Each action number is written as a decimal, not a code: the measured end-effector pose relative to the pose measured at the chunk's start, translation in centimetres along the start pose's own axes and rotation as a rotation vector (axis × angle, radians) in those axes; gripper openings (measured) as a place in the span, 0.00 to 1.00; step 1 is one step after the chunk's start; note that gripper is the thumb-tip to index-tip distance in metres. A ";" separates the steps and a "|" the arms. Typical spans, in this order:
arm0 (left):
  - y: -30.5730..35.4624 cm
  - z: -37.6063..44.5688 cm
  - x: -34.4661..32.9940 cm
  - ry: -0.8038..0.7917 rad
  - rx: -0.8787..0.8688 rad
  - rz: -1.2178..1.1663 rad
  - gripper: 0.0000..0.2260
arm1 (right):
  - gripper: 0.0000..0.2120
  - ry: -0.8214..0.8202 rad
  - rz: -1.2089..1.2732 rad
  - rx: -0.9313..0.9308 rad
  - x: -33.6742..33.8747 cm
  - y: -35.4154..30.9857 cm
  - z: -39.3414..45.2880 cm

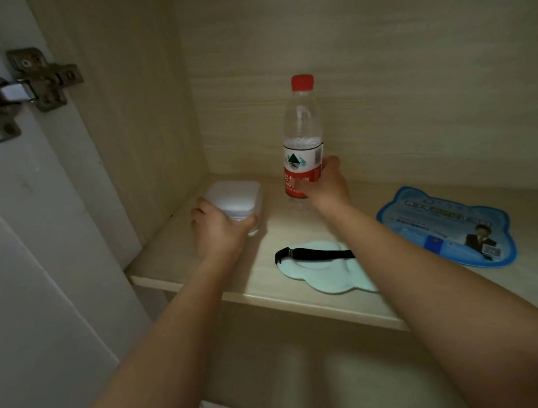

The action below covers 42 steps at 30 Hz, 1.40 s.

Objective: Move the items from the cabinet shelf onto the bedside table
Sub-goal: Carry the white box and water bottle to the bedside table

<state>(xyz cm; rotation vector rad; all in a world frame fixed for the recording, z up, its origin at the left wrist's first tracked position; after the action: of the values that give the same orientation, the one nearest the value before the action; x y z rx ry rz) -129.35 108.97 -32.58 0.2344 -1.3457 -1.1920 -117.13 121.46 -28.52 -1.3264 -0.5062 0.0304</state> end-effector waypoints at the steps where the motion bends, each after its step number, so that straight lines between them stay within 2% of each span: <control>1: 0.0 0.0 0.0 0.002 0.002 0.001 0.40 | 0.26 0.009 0.005 0.000 -0.1 -0.1 0.1; 11: 0.1 -0.1 0.0 0.017 0.003 -0.007 0.40 | 0.21 0.033 -0.019 0.044 0.0 0.3 0.2; 23: 1.3 -0.9 3.1 0.031 -0.021 -0.041 0.36 | 0.21 0.012 0.055 0.118 3.2 0.2 -3.0; 31: 5.3 -4.9 8.1 0.083 0.041 0.015 0.37 | 0.23 -0.060 -0.010 0.158 7.0 -3.4 -6.6; 35: 7.4 -7.7 11.5 0.072 0.063 0.037 0.42 | 0.25 -0.129 -0.022 0.099 9.1 -5.1 -9.9; 42: 11.6 -14.4 19.2 0.035 0.121 0.050 0.42 | 0.25 -0.236 0.008 0.019 14.6 -9.1 -17.5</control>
<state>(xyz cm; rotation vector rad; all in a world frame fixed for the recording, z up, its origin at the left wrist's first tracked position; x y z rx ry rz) -115.58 92.69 -16.56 0.3048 -1.3872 -1.0621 -100.06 107.51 -17.85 -1.3134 -0.6983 0.1996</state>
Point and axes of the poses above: each hand's wrist, its own z-axis towards the middle knuckle, its own x-axis out of the back of the hand, y = z × x, the point moved 1 cm from there along z, towards the middle knuckle, and after that the axes turned 4 degrees about -x, right-handed, at the moved point
